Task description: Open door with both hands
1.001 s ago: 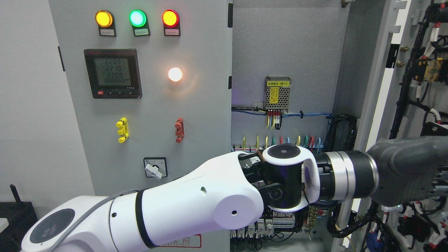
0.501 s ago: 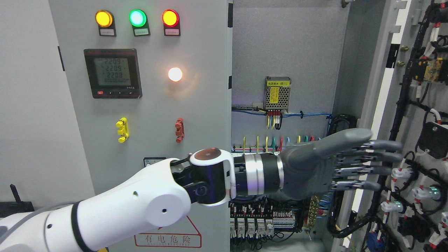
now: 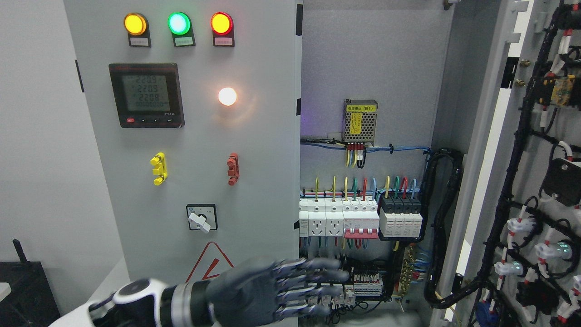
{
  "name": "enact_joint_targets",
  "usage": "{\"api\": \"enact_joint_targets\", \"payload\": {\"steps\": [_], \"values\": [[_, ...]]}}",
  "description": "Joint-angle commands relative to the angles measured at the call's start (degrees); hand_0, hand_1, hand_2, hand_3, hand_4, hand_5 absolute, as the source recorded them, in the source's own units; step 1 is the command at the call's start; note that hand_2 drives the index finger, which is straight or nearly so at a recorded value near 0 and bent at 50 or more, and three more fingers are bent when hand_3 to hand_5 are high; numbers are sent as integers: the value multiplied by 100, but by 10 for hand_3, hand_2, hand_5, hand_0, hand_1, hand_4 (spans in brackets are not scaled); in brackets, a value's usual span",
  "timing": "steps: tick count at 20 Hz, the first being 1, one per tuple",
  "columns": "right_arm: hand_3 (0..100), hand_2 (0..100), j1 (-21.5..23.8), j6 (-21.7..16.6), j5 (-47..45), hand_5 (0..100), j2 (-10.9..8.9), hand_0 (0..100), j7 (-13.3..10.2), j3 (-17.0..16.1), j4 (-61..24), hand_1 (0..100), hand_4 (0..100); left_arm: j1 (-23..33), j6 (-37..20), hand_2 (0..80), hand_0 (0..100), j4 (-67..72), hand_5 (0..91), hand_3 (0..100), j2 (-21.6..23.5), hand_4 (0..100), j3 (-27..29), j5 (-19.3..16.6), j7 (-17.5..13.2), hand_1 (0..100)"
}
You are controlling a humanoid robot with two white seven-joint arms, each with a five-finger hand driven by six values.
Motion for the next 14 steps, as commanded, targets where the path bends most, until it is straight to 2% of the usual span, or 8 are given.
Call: {"api": "enact_joint_targets", "payload": {"steps": [1,3,4,6,9,11,14], "values": [[0,0,0,-1,0,0,0,120,-2,6,0,389,0,4433,-55,0,120,-286,0,0,1464,0,4898,-1486,-86,389],[0,0,0,-1,0,0,0,120,-2,-3,0,389,0,5524,-194,0,120,-32,0,0,912,0,5812,-2302,-68,389],[0,0,0,-1,0,0,0,120,-2,-3,0,389,0,5956,-439,0,120,48,0,0,578,0,6139,-2681,-68,389],[0,0,0,-1,0,0,0,120,-2,-3,0,389,0,6730,-1325,0,120,302,0,0,-20,0,6650,-3411,-68,389],[0,0,0,-1,0,0,0,120,-2,-3,0,389,0,7741,-2443,0,120,680,0,0,-907,0,7151,-4246,-68,389],[0,0,0,-1,0,0,0,120,-2,6,0,389,0,8139,-2769,0,120,961,0,0,-1505,0,7258,-4817,-68,389],[0,0,0,-1,0,0,0,120,-2,-3,0,389,0,8210,-3253,0,120,1707,0,0,-2647,0,7267,-5634,-68,389]]}}
